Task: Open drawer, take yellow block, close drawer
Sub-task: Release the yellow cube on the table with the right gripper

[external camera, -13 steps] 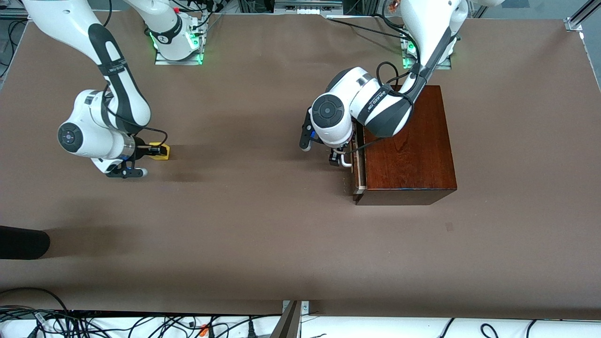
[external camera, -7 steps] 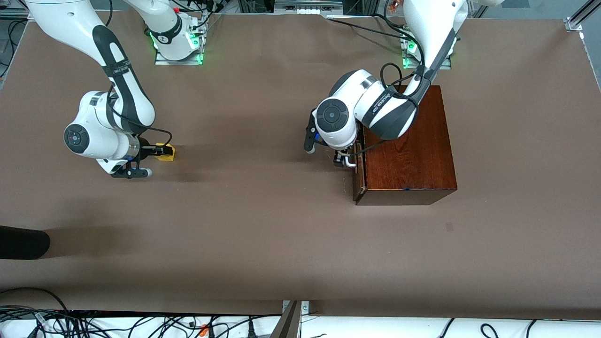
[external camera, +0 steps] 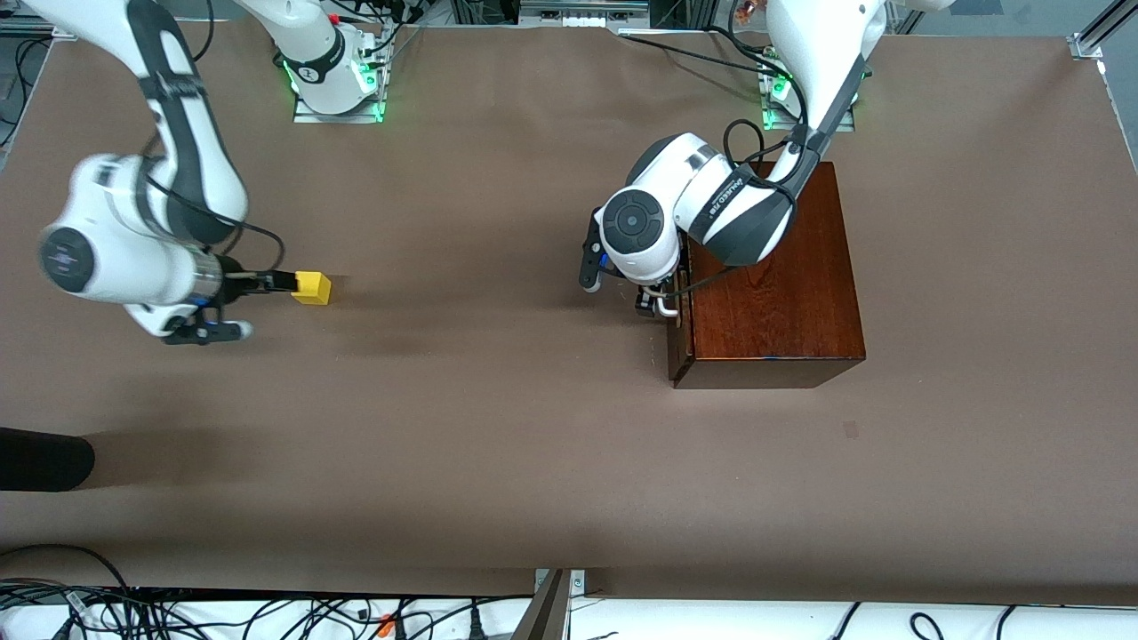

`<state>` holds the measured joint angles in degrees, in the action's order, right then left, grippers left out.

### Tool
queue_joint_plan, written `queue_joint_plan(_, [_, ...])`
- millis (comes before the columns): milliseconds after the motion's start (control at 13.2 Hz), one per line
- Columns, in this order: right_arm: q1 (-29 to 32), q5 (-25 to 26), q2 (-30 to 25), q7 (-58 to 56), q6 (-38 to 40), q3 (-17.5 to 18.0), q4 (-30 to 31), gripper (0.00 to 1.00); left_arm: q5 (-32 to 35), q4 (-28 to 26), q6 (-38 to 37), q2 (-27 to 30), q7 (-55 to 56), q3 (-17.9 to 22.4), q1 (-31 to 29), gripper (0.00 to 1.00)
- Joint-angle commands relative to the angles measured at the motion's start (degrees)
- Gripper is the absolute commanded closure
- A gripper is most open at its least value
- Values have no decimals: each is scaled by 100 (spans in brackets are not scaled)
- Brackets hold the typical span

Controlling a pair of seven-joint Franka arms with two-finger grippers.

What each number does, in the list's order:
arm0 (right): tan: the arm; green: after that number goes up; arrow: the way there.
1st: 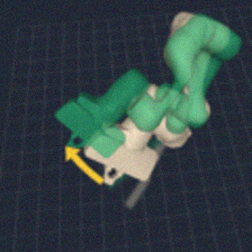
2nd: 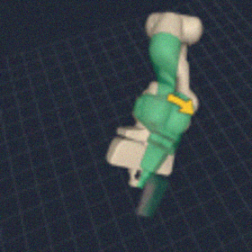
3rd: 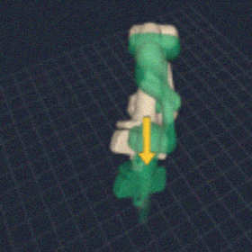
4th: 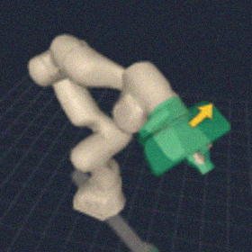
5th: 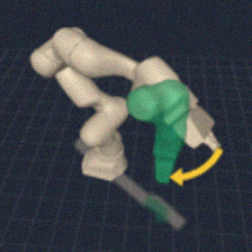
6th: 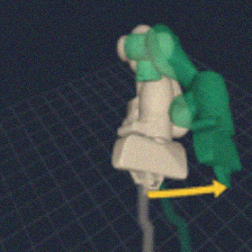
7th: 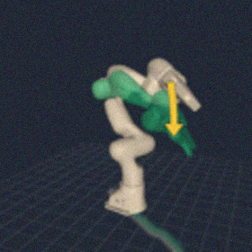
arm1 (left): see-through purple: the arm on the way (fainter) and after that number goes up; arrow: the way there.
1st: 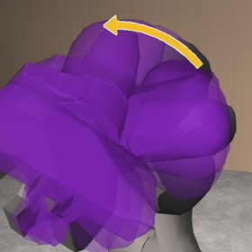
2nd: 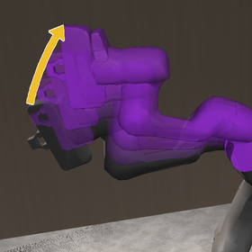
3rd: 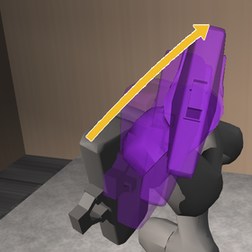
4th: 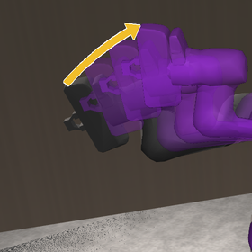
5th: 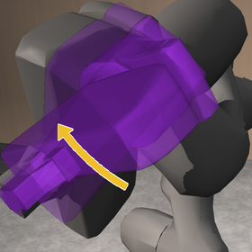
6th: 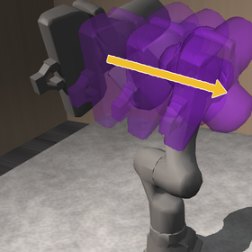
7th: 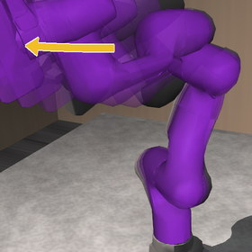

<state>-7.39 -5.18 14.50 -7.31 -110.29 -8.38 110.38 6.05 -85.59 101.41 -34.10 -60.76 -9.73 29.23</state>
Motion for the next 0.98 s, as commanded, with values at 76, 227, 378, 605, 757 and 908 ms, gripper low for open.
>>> queue_joint_plan(76, [246,605,-702,28,875,73,-497,0,143,-45,-139,185,-68,77,-129,0])
queue_joint_plan(227, [517,659,-755,28,1463,326,-910,0,108,-19,-139,185,37,59,-119,0])
queue_joint_plan(378, [747,738,-764,54,2096,538,-1376,0,28,182,-156,202,273,-20,-85,0])
queue_joint_plan(605, [879,905,-1193,115,2459,775,-1546,0,-751,210,-191,500,950,-20,-102,0])
queue_joint_plan(757, [967,914,-1387,195,2564,960,-1536,0,-1060,210,-384,737,1354,50,-163,0])
queue_joint_plan(908, [993,905,-1519,335,2670,1022,-1537,0,-1202,218,-629,1000,1811,-2,-636,0])
